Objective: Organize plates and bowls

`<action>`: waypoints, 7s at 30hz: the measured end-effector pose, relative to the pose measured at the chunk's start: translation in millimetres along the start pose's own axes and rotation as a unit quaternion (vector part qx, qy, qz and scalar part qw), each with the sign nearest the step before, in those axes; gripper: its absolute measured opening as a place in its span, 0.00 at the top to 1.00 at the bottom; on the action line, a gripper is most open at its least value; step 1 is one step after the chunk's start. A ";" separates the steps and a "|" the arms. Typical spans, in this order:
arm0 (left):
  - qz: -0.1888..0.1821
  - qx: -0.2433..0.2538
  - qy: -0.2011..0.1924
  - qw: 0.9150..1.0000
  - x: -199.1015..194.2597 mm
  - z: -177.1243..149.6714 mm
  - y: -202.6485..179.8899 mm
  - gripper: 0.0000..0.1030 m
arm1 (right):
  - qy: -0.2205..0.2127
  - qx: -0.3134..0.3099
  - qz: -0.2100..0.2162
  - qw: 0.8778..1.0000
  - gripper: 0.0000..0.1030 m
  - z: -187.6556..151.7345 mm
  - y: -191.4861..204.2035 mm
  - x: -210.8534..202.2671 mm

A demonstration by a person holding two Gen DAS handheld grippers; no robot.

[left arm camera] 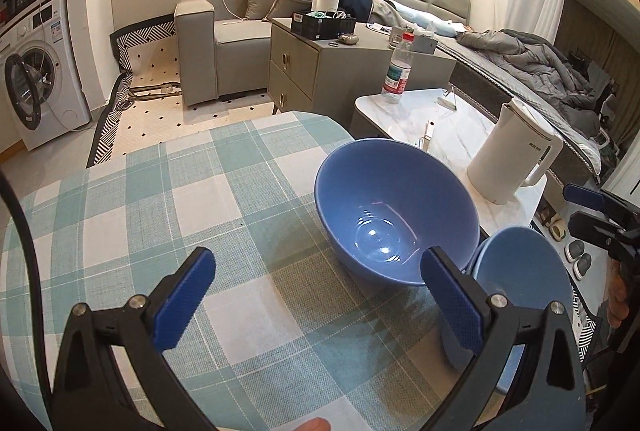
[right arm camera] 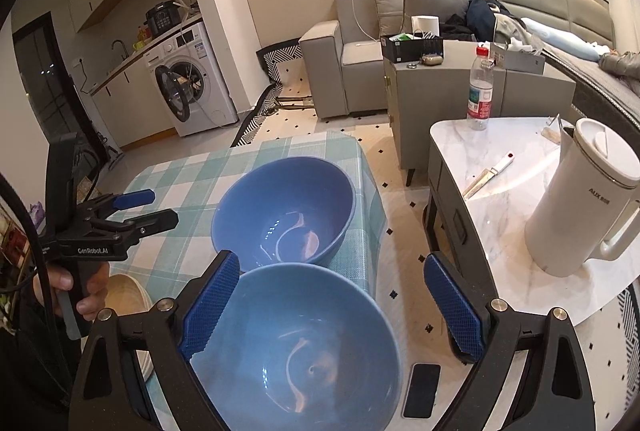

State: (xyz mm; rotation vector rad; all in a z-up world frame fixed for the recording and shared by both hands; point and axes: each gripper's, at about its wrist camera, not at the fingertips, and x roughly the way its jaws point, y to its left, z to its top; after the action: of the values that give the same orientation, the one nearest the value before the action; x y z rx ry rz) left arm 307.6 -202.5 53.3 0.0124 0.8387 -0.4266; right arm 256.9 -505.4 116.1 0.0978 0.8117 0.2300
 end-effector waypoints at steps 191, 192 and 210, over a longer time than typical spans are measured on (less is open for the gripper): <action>-0.085 0.098 -0.028 0.991 -75.2 -31.6 -78.3 0.71 | 0.001 -0.029 -0.027 0.999 0.63 -42.3 76.8 -87.3; -0.086 0.098 -0.027 0.991 -74.5 -32.8 -79.5 0.71 | 0.001 -0.027 -0.028 0.999 0.63 -44.3 75.2 -87.5; -0.094 0.113 -0.005 0.989 -60.5 -47.6 -96.0 0.70 | 0.015 -0.002 -0.040 0.999 0.63 -63.8 67.1 -81.0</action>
State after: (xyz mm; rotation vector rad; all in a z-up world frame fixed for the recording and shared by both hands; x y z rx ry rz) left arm 202.1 -260.1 79.9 0.1412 0.7808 -0.6970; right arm 145.5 -459.9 141.4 0.0584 0.8432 0.1573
